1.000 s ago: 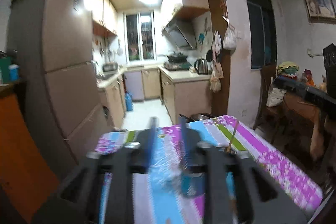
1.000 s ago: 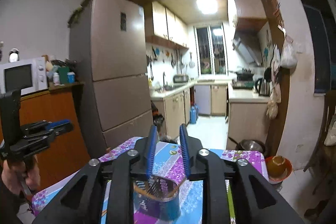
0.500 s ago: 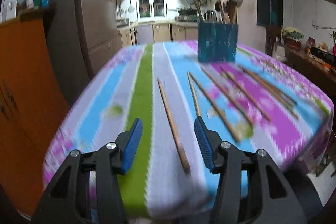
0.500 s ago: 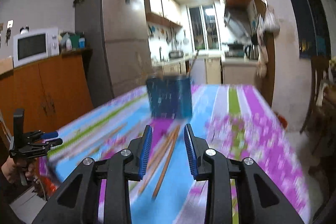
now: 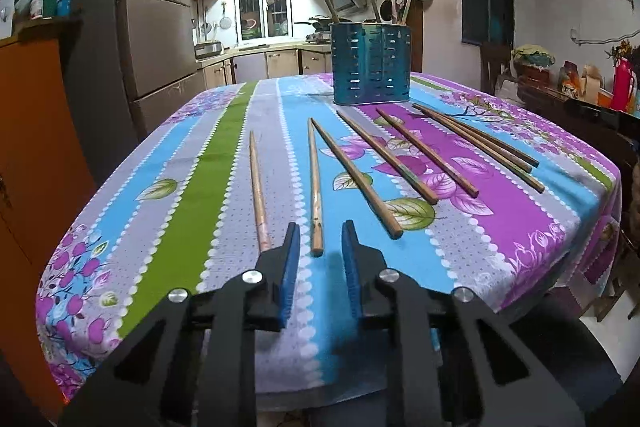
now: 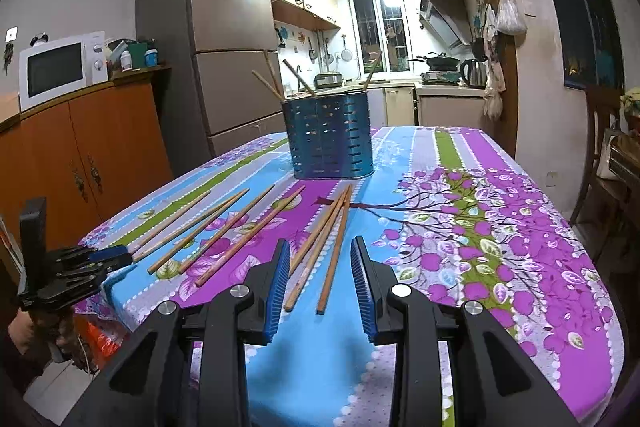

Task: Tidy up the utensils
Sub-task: 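Approach and close the left tool on a chopstick while the right tool grasps another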

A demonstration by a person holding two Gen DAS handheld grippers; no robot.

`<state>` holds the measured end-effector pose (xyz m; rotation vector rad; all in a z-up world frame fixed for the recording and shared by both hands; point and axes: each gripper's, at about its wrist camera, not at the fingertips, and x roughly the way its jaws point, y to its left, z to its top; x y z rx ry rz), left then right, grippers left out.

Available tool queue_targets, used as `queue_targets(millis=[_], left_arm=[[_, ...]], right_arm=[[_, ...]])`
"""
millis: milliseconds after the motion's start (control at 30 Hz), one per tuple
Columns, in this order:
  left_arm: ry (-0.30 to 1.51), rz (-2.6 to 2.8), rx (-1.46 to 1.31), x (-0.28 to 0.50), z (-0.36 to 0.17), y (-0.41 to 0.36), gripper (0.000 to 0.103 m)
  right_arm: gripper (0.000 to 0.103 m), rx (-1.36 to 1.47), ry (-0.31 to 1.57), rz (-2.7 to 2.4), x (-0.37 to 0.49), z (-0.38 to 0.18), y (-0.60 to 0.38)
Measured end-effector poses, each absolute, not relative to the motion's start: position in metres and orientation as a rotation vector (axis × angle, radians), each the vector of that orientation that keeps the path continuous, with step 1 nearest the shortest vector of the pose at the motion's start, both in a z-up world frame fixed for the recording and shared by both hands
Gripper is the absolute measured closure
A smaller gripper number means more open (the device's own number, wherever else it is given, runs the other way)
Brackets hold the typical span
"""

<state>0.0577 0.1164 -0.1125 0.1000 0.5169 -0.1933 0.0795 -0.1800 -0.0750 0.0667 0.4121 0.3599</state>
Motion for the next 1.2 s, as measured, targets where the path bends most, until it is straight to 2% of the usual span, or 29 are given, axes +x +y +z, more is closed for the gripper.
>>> queue_targets(millis=[333, 400, 467, 833, 1000, 1067, 1100, 1200], left_arm=[[0.512, -0.184, 0.092, 0.063, -0.123, 0.115, 0.083], [0.505, -0.183, 0.082, 0.065, -0.124, 0.115, 0.084], [0.499, -0.186, 0.076, 0.065, -0.125, 0.115, 0.089], [0.492, -0.181, 0.087, 0.067, -0.124, 0.111, 0.09], [0.465, -0.162, 0.093, 0.065, -0.128, 0.109, 0.09], [0.457, -0.157, 0.091, 0.064, -0.129, 0.108, 0.094], [0.456, -0.151, 0.09, 0.063, -0.128, 0.108, 0.098], [0.458, -0.149, 0.079, 0.063, -0.128, 0.108, 0.098]], right_arm=[[0.07, 0.015, 0.413, 0.37, 0.079, -0.082, -0.165], [0.072, 0.0, 0.441, 0.363, 0.084, -0.092, -0.162], [0.079, -0.003, 0.485, 0.361, 0.09, -0.106, -0.161], [0.08, 0.005, 0.522, 0.337, 0.106, -0.131, -0.157], [0.088, -0.005, 0.492, 0.306, 0.103, -0.135, -0.152], [0.094, 0.005, 0.471, 0.285, 0.099, -0.137, -0.153], [0.094, 0.009, 0.464, 0.28, 0.098, -0.137, -0.154], [0.095, 0.035, 0.453, 0.272, 0.097, -0.137, -0.155]])
